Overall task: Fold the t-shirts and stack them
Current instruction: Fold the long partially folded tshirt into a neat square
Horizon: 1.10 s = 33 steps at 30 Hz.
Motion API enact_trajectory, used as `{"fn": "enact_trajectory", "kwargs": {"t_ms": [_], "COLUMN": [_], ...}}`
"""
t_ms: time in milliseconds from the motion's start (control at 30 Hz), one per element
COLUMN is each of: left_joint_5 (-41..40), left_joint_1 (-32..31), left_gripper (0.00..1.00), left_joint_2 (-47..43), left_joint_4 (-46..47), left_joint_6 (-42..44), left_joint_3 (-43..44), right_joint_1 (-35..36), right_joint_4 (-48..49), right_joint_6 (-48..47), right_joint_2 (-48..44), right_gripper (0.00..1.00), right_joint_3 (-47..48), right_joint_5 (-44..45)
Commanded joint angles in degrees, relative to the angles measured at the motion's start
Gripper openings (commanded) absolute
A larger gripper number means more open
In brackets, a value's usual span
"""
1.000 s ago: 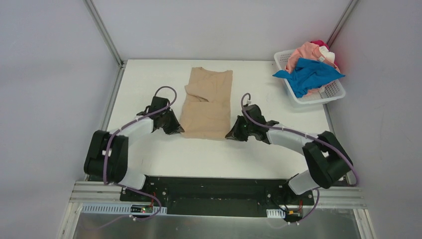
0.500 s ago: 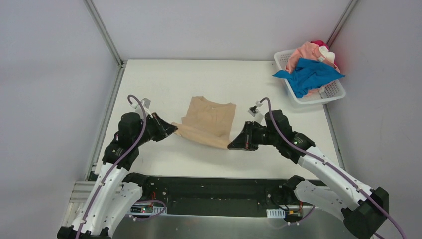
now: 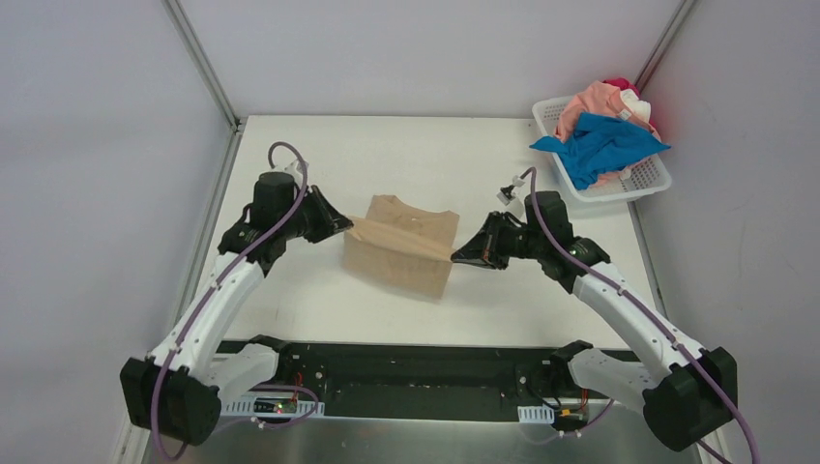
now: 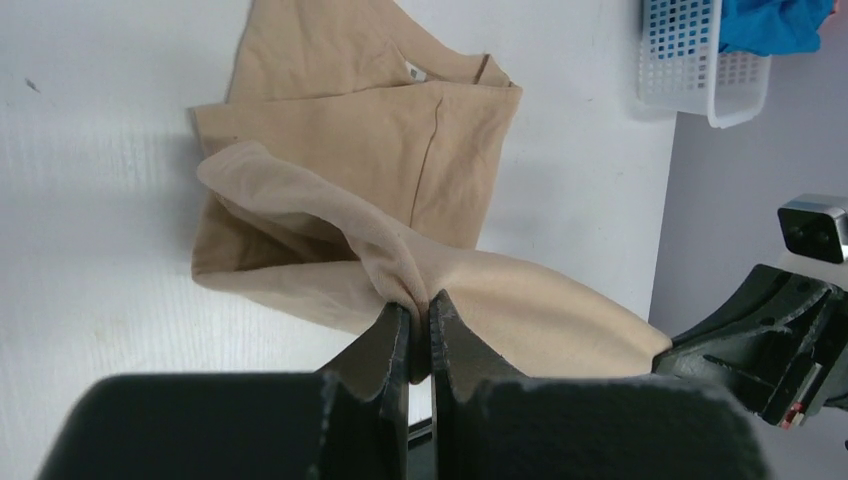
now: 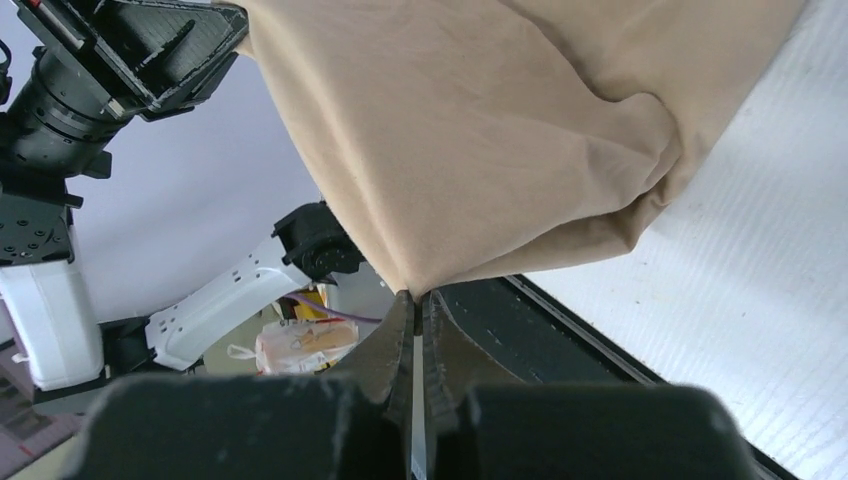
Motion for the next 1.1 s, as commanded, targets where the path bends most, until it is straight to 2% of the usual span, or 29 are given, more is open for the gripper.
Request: {"fn": "enact_trajectory", "kwargs": {"t_ms": [0,200,567,667,833,967,1033,1067], "left_joint_5": [-1.85,3.09,9.26,11.00,13.53,11.64,11.45,11.30], "left_joint_1": [0.33,1.37,5.08,5.87,7.06,7.73,8.12,8.27], "left_gripper": [0.00,0.00,0.00,0.07,0.11,0.20,0.33,0.45], "left_joint_2": [9.12,23.57,44.43,50.09,58.95,63.05,64.55,64.99], "left_joint_4": [5.68,7.18,7.52,7.58,7.46,7.41,7.22,7.21], "left_joint_6": [1.83,2.18,3.43,3.35,2.61,2.02,1.46,1.32], "left_joint_3": [6.85,14.87,28.47,32.42,37.46,40.17,41.36,41.80], "right_joint_1": [-3.05,-6.74,-10.42,-11.07,-11.94,-12.46,-12.65,-12.82], "right_joint_4": [1.38,4.53,6.92,7.09,8.18,9.99,10.66,10.71], "right_joint_6": [0.29,0.82,0.80,0.59,0.16,-0.97,-1.37,-1.42], "right_joint_2": [2.41,7.24,22.86,27.83,36.72,44.73,48.29,49.72], "right_gripper": [0.00,0.00,0.00,0.00,0.00,0.00,0.00,0.00], "right_joint_3": [3.74,5.30,13.79,16.22,20.61,25.25,27.59,28.89], "right_joint_5": [0.16,-0.16,2.78,4.13,4.93,6.00,6.08,6.11]}}
